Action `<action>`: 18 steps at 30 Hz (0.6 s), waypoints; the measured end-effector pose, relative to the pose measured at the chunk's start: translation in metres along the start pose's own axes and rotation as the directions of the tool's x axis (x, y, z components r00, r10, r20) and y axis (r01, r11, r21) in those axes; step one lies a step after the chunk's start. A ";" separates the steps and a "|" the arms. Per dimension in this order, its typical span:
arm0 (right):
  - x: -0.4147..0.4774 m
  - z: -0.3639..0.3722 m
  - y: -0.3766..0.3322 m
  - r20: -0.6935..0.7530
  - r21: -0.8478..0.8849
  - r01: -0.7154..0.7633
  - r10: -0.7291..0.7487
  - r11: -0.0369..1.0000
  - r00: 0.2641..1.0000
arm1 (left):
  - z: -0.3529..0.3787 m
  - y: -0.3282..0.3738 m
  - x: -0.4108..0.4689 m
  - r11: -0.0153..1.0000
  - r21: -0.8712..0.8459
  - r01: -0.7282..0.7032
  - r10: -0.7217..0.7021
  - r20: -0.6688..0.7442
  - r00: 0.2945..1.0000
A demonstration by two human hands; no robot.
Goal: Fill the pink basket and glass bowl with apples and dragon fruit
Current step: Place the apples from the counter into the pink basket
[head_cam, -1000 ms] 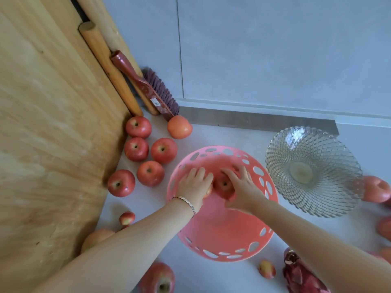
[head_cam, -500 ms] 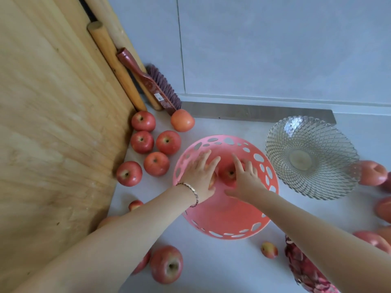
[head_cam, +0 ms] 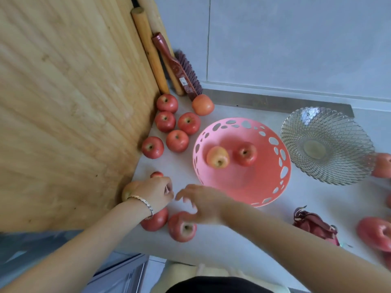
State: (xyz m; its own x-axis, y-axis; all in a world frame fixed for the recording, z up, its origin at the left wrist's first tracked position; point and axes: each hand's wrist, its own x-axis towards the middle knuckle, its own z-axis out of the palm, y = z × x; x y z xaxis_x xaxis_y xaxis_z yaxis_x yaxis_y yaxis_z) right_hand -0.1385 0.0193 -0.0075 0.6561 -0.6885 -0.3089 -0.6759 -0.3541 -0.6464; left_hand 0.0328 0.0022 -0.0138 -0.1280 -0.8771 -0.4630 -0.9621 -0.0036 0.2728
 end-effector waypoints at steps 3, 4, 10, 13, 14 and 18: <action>0.015 0.036 -0.012 0.200 -0.247 -0.053 0.104 0.968 0.974 | 0.003 -0.009 -0.006 0.965 0.260 0.027 -0.066 0.144 0.987; 0.019 0.045 -0.013 0.229 -0.291 -0.090 0.161 0.953 0.960 | 0.005 -0.012 -0.007 0.956 0.292 0.024 -0.078 0.172 0.982; 0.028 0.058 -0.005 0.222 -0.148 -0.334 0.361 0.931 0.906 | 0.015 -0.014 -0.015 0.919 0.391 0.051 -0.158 0.248 0.956; 0.025 0.043 -0.008 0.085 -0.110 -0.308 0.317 0.945 0.944 | 0.025 -0.013 -0.018 0.875 0.484 -0.006 -0.106 0.202 0.974; 0.023 0.035 -0.009 0.027 -0.095 -0.284 0.288 0.954 0.957 | 0.031 -0.012 -0.018 0.848 0.528 -0.037 -0.077 0.193 0.978; 0.008 -0.007 -0.007 -0.191 0.042 -0.246 0.250 0.968 0.949 | 0.046 -0.008 -0.017 0.734 0.674 -0.083 -0.119 0.248 0.961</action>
State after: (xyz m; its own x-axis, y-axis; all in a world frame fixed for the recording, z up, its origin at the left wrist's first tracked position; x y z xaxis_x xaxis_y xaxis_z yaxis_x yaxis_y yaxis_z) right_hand -0.1307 0.0118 -0.0005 0.3900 -0.8628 -0.3215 -0.8019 -0.1467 -0.5791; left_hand 0.0316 0.0394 -0.0472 -0.0679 -0.7238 -0.6866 -0.8579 0.3937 -0.3303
